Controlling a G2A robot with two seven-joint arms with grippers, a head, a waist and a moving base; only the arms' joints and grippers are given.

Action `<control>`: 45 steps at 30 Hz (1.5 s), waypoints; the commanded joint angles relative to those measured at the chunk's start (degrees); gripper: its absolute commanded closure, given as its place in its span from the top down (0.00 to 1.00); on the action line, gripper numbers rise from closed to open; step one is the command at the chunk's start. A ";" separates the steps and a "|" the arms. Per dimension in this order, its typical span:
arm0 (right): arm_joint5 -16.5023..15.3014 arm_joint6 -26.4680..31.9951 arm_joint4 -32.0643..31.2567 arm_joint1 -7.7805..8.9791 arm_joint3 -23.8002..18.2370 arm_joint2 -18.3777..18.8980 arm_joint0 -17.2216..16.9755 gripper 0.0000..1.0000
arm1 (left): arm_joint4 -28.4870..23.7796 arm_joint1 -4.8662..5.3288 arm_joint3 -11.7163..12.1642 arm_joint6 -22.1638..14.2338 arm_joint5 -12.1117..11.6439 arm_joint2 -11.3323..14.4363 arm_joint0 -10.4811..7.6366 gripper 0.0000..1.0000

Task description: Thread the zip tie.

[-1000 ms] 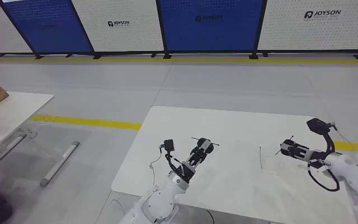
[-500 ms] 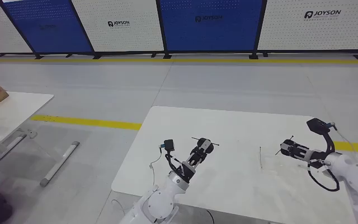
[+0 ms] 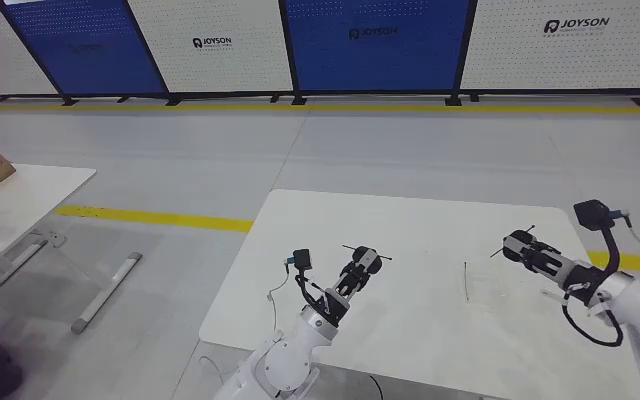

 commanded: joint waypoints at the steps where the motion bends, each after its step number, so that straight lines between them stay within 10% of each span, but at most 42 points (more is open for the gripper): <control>1: 0.85 -0.20 -0.86 -0.12 -0.78 -1.84 0.43 0.00 | 0.00 0.00 0.00 0.00 0.00 0.00 0.00 0.00; 11: 0.85 -0.20 -0.86 -0.12 -0.78 -1.84 0.43 0.00 | 0.39 -0.01 0.12 0.13 0.23 0.03 -0.19 0.00; 22: 0.85 -0.20 -0.86 -0.12 -0.78 -1.84 0.43 0.00 | 15.92 -3.23 11.63 17.65 7.91 10.14 -10.86 0.00; 32: 0.85 -0.20 -0.86 -0.12 -0.78 -1.84 0.43 0.00 | 15.95 -3.49 12.39 18.68 8.17 10.71 -11.35 0.00; 45: 1.02 -27.10 -6.84 -3.03 -1.49 -15.69 -0.64 0.00 | 15.95 -3.49 12.39 18.68 8.17 10.71 -11.35 0.00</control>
